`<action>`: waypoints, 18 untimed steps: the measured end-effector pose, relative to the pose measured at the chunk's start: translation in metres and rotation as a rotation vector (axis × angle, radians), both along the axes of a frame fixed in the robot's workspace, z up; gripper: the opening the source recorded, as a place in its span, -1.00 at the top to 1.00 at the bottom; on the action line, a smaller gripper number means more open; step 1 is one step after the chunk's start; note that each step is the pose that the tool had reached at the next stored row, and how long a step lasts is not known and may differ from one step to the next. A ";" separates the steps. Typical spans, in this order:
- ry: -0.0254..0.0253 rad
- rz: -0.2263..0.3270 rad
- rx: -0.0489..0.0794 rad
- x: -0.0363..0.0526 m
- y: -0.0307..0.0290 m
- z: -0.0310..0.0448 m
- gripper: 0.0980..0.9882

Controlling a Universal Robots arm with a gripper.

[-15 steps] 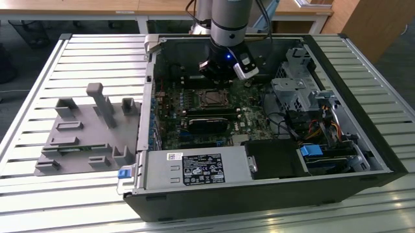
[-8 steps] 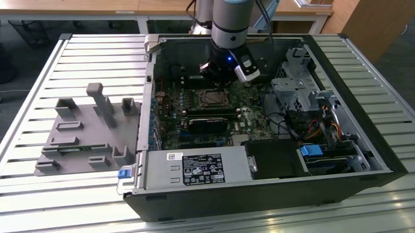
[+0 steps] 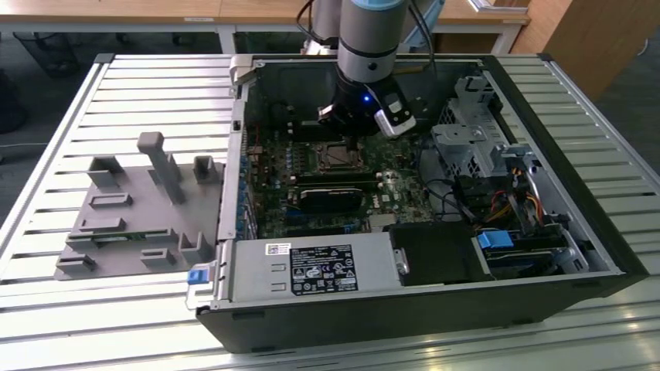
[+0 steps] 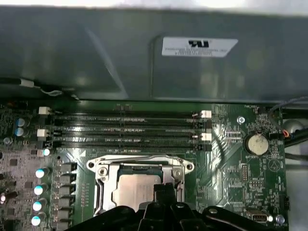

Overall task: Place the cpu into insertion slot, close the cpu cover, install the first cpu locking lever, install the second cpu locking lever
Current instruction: 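Install the second cpu locking lever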

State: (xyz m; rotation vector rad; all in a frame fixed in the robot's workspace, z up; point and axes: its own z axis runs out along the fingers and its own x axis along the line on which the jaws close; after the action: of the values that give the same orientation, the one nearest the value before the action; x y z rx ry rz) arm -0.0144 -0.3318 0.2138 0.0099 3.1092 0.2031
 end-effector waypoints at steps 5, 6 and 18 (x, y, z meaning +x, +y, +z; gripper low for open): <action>0.0005 0.000 0.000 0.0000 -0.0013 0.0012 0.98; 0.0009 0.000 0.000 0.0000 -0.0013 0.0028 0.98; 0.0026 0.000 0.005 -0.0001 -0.0134 0.0151 0.98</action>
State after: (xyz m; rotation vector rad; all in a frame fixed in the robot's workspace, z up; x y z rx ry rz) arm -0.0145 -0.3452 0.2289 0.0106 3.1113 0.2118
